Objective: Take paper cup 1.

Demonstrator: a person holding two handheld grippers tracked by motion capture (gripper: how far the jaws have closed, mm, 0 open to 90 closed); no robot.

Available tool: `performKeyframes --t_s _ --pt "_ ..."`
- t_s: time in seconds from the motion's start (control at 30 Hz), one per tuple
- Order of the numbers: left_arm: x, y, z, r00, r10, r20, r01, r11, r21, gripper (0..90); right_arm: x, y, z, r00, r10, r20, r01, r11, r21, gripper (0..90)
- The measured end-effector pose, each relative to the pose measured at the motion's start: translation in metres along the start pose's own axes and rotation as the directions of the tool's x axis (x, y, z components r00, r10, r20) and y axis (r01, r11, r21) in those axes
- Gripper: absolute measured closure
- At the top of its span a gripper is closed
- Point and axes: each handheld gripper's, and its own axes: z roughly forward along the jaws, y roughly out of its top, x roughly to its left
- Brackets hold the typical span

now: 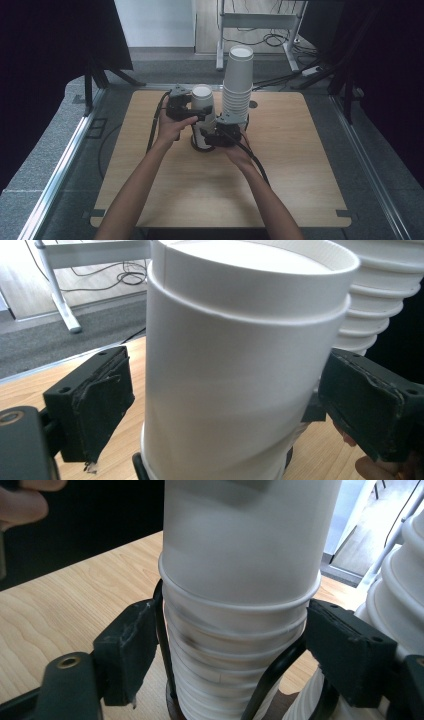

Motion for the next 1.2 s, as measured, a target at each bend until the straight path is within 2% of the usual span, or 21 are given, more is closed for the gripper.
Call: performKeyframes --t_s 0.17,0.3,0.5,0.7,0.73,0.9,1.2 --pt "0.000 0.002 0.005 0.9999 0.013 -0.003 -0.012 0.9999 0.002 6.5 0.001 -0.001 0.001 0.9996 -0.014 0.023 0.014 1.000 -0.007 23.6" --pt "0.001 0.003 0.011 0.9999 0.016 0.000 -0.016 0.9998 0.013 6.0 0.001 -0.001 0.001 0.9998 0.003 0.020 -0.002 1.000 -0.011 24.1" --pt "0.002 0.004 0.017 1.0000 -0.004 -0.004 0.004 0.9999 0.010 6.2 0.000 -0.001 0.001 0.9998 0.002 0.018 -0.002 1.000 -0.011 24.9" --pt "-0.001 0.000 0.024 0.9999 0.011 0.003 -0.011 0.9995 0.031 6.6 0.000 -0.001 0.001 0.9998 0.002 0.019 -0.001 1.000 -0.015 25.2" --pt "-0.001 -0.001 0.025 0.9998 0.017 -0.006 -0.017 0.9993 0.034 7.6 0.000 -0.001 0.001 0.9998 0.003 0.019 -0.003 1.000 -0.015 25.2" --pt "0.000 -0.005 0.030 0.9997 0.002 -0.026 -0.001 0.9993 0.038 11.1 0.000 -0.001 0.001 0.9998 -0.003 0.019 0.004 1.000 -0.014 25.3" --pt "0.001 -0.010 0.031 0.9998 0.012 -0.018 -0.011 0.9985 0.054 10.2 -0.001 -0.001 0.001 0.9998 -0.006 0.018 0.006 1.000 -0.013 25.3"
